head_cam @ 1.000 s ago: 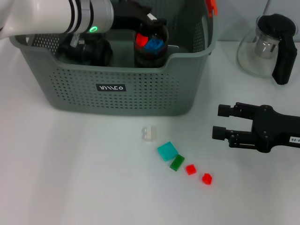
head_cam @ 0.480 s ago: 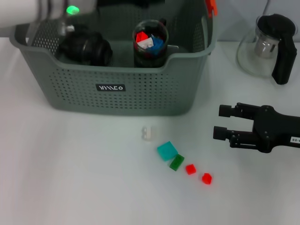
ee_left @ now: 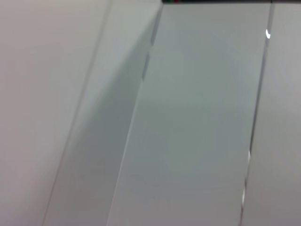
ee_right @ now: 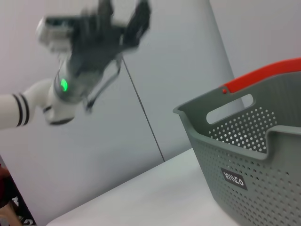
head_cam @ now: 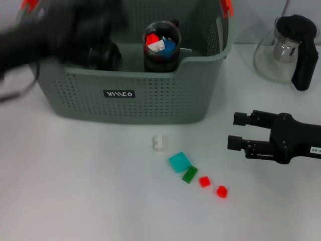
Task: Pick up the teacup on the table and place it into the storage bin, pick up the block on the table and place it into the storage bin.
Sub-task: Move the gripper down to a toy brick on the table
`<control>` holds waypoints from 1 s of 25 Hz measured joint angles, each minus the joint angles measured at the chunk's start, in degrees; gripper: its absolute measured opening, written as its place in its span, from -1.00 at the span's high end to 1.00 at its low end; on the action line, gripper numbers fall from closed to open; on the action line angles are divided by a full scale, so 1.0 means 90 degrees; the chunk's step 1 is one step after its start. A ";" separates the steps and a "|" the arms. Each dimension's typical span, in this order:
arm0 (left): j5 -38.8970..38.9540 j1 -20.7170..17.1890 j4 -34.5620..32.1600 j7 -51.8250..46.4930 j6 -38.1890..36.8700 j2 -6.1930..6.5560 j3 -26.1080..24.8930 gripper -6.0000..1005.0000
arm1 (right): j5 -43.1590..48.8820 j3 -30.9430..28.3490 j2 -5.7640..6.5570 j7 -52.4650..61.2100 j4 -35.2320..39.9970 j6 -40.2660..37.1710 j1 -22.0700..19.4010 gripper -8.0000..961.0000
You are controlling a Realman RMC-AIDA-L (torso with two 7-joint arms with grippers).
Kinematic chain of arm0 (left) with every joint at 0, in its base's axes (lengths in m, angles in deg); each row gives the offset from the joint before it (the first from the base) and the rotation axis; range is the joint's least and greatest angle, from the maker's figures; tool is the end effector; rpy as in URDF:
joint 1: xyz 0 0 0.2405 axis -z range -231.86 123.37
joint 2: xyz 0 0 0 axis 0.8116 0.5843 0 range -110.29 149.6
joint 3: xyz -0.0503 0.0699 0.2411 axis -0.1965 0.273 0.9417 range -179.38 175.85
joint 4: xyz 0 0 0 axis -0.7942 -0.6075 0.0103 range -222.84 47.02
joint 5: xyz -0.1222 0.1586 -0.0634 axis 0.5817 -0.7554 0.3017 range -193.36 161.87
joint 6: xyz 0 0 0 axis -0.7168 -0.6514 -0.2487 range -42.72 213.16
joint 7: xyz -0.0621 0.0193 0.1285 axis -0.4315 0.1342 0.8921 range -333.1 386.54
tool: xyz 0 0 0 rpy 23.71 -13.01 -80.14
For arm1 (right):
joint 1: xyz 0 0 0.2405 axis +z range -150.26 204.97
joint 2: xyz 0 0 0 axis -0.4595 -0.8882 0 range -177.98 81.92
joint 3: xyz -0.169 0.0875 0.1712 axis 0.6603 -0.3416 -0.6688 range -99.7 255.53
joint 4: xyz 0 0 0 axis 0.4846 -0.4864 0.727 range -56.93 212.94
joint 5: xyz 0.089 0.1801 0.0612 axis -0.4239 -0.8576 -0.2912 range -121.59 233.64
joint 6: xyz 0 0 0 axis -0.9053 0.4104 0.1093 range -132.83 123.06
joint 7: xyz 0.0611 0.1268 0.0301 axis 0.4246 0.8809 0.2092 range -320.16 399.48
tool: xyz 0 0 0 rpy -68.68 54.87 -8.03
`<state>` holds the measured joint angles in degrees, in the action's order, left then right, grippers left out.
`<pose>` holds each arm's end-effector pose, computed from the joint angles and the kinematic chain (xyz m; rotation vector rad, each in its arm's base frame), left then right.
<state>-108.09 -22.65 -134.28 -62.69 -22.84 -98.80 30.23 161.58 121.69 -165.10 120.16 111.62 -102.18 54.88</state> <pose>-0.1977 0.3298 0.0848 -2.5572 -0.4013 -1.3779 0.2585 0.3047 0.0047 -2.7703 0.7030 0.9450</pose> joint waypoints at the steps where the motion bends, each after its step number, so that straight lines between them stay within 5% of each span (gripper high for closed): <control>1: -0.0387 -0.0176 -0.0017 0.0323 -0.0059 -0.0066 -0.0061 -0.05 | 0.0000 0.0000 0.0003 0.0004 -0.0002 0.0005 0.0000 -0.71; 11: -0.2445 -0.1068 0.0015 0.2350 0.0128 -0.0623 0.0627 -0.04 | 0.0000 -0.0008 0.0023 0.0050 -0.0013 0.0059 -0.0070 -0.71; 25: -0.2537 -0.0391 0.1331 0.3289 0.2859 -0.0652 0.1687 -0.05 | 0.0000 -0.0108 0.0147 -0.0010 0.0034 0.0168 -0.0293 -0.71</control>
<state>-130.93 -26.17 -122.30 -33.09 2.89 -104.67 45.41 161.58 120.72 -163.78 120.07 111.93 -100.67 52.24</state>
